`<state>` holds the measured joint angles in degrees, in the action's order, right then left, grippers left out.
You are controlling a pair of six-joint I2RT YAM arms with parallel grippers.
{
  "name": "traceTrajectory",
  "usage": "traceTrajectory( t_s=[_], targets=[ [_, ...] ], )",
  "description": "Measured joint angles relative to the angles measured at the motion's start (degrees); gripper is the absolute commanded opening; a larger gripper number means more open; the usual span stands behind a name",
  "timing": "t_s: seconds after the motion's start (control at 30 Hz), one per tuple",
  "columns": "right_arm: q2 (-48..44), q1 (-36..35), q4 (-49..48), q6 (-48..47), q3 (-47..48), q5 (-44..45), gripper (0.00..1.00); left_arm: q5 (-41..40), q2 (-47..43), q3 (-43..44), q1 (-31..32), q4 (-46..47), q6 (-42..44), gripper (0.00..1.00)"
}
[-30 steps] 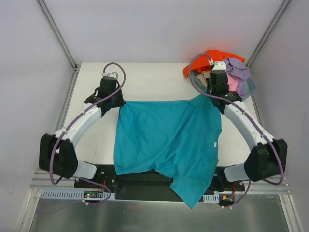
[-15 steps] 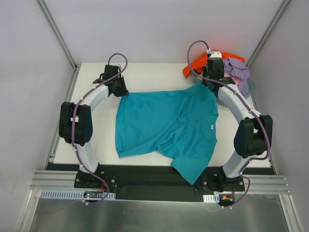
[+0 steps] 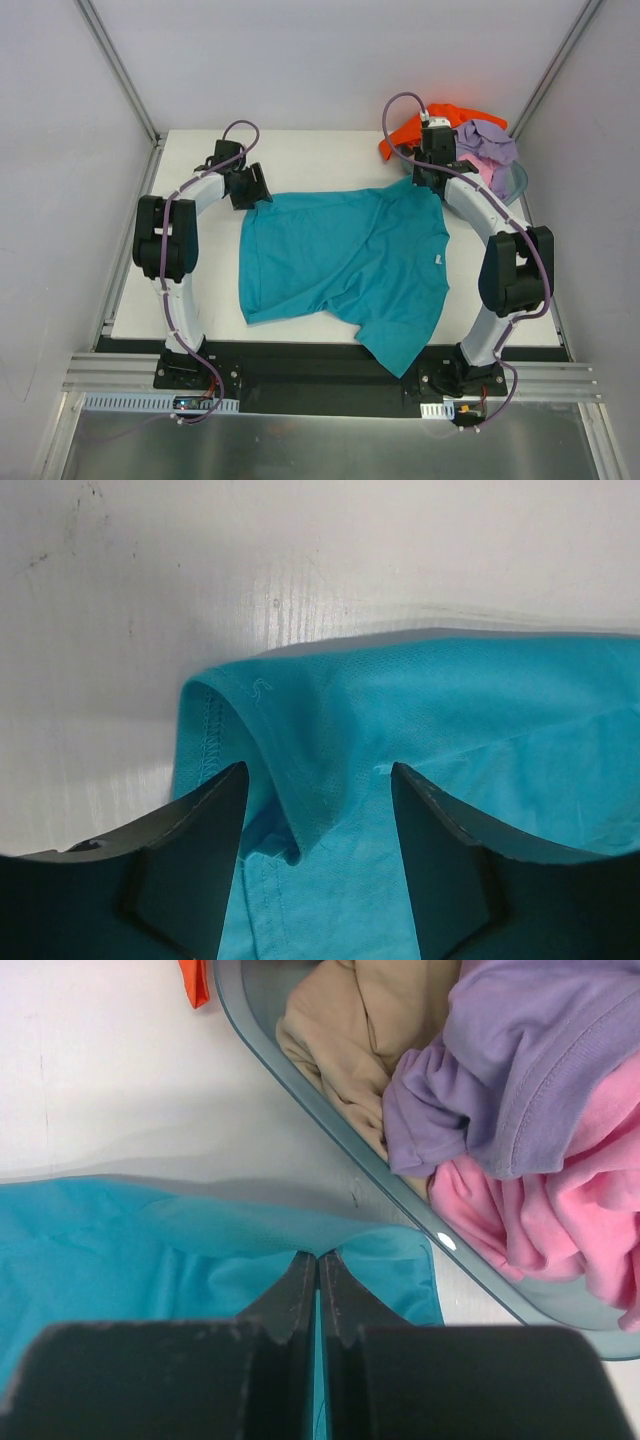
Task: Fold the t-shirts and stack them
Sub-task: Flatten out the tshirt
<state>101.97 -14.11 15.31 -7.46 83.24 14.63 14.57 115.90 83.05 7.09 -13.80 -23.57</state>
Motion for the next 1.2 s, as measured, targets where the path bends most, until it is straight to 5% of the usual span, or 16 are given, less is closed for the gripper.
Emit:
traceTrajectory(
  t_s=[0.6,0.67,0.73,1.0,1.2],
  targets=[
    [0.0,0.0,1.7,0.5,-0.66,-0.57,0.01,0.55,-0.5,-3.48,0.0,-0.07,-0.09,0.25],
    [0.0,0.0,1.73,0.59,-0.66,-0.55,0.01,0.96,-0.52,-3.48,0.0,-0.04,-0.26,0.19],
    [0.0,0.0,1.75,0.61,-0.66,-0.55,0.01,1.49,-0.7,-3.5,0.0,-0.07,-0.63,0.0],
    [-0.11,0.0,1.86,0.63,-0.66,-0.5,0.01,1.79,-6.34,-5.81,0.04,-0.39,-1.6,0.0],
    [-4.33,0.0,2.75,-0.07,-0.66,0.17,0.01,1.95,-18.64,-7.87,0.04,-0.55,-1.57,0.0]
  ],
)
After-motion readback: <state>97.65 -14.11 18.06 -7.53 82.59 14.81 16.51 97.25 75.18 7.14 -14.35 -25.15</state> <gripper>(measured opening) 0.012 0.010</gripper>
